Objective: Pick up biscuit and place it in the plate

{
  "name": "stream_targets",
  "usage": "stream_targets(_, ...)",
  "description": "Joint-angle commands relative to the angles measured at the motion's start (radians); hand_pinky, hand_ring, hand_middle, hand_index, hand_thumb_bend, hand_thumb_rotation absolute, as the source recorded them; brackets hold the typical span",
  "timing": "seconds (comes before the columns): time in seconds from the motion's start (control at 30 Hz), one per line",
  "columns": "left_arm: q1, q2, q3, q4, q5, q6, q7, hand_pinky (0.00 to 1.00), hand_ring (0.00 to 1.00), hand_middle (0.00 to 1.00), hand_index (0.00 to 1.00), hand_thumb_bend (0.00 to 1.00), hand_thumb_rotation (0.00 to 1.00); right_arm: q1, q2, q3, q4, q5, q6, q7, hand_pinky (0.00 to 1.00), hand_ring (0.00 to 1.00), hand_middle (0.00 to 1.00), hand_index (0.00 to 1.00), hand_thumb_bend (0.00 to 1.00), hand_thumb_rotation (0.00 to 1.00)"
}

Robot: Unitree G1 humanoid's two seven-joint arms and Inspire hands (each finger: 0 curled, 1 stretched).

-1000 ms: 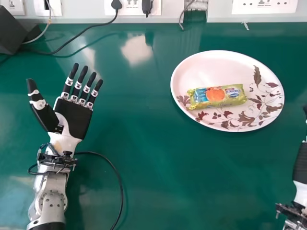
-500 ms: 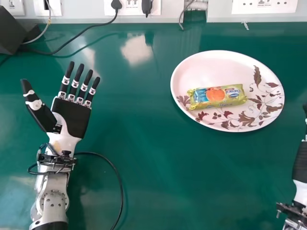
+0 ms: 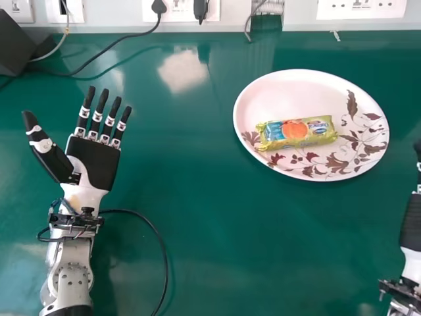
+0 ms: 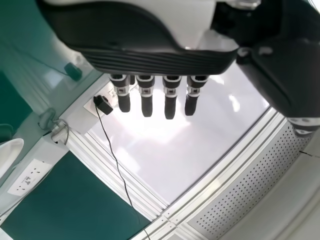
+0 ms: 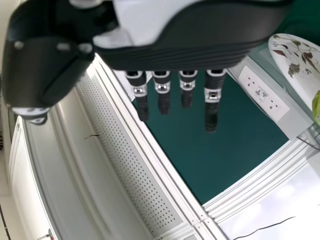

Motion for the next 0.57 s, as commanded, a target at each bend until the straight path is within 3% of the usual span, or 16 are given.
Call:
stream_targets(0.0,0.034,-0.019,0.012,0.034,-0.015,0.013,0.007,1.0,1.0,1.0,0.99,1.0,0.67,0.012,0.037,-0.009,-0.013,-0.007,-0.002,-0.006,0.72,0.89,1.0,0.94,0.9,0.18)
stream_targets(0.53,0.025,-0.017,0.036,0.059,-0.025,0.019,-0.002,1.0,1.0,1.0,1.0,1.0,0.68,0.015,0.049,0.015,-0.023,-0.037,-0.006,-0.023,0.7,0.86,0.97,0.96,0.85,0.21)
